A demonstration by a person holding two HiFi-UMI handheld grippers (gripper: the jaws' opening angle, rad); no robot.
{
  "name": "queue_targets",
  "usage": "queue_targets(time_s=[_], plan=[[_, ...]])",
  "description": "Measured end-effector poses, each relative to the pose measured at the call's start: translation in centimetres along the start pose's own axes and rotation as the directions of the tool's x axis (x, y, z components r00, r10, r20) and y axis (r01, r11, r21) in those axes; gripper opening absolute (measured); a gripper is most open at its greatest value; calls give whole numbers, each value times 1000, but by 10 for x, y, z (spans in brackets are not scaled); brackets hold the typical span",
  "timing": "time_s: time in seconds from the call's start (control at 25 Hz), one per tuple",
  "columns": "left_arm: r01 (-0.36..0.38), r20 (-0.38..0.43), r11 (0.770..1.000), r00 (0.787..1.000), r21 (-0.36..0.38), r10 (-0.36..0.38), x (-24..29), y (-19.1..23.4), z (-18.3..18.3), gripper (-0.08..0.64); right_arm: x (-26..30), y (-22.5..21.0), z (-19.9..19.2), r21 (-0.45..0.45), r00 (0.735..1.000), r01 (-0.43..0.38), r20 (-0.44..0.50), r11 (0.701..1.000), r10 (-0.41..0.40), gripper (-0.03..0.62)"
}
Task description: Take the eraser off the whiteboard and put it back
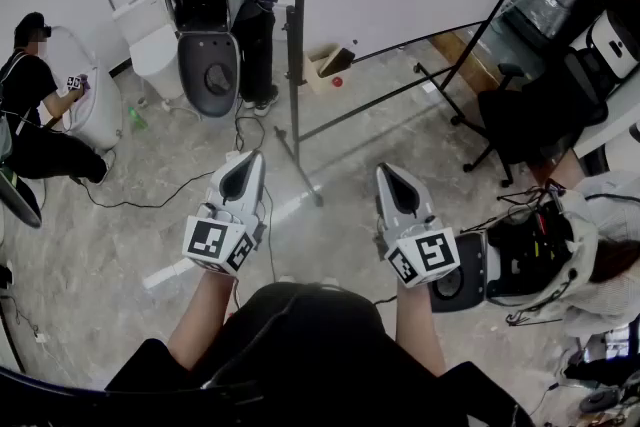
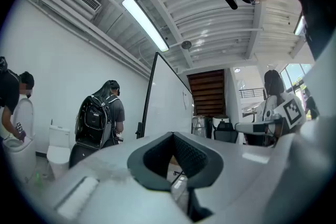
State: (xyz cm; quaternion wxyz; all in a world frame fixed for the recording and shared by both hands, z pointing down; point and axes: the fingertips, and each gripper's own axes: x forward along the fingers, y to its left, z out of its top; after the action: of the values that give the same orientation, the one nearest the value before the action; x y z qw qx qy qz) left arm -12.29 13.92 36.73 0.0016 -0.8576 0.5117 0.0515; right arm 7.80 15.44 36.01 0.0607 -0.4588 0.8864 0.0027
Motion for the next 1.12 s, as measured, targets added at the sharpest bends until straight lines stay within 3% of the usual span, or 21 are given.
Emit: queue_targets(time_s=[1.12], plan=[[0, -17, 1000, 1000, -8, 0, 13, -18, -9, 3, -8, -17, -9, 60, 998, -56, -15, 997, 57, 9]])
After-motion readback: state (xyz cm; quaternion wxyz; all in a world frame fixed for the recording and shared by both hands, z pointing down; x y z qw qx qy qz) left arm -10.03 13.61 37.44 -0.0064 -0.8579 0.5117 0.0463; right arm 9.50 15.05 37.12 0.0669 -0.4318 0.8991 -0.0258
